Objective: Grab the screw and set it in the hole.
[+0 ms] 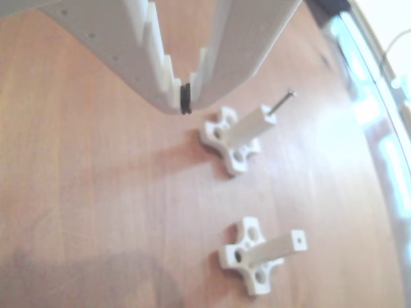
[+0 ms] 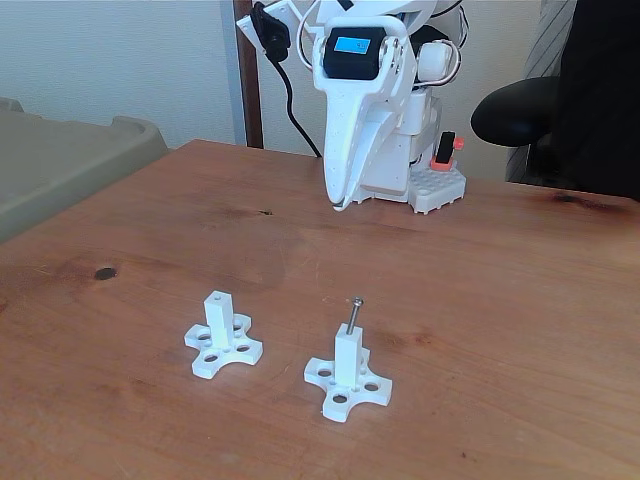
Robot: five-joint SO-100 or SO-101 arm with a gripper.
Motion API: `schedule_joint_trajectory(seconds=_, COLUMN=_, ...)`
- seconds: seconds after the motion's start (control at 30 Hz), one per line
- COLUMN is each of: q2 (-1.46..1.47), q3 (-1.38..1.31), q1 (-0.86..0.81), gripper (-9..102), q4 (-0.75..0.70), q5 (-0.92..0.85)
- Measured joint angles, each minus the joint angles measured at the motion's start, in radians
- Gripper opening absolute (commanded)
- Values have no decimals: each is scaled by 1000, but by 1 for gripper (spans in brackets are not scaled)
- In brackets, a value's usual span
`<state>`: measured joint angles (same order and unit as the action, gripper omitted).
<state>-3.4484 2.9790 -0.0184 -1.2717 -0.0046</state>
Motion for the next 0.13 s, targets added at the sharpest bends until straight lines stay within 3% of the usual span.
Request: schedule_joint_trajectory(seconds=0.13, q2=0, q3=0, q1=0, gripper=-4, q4=0, q5=0)
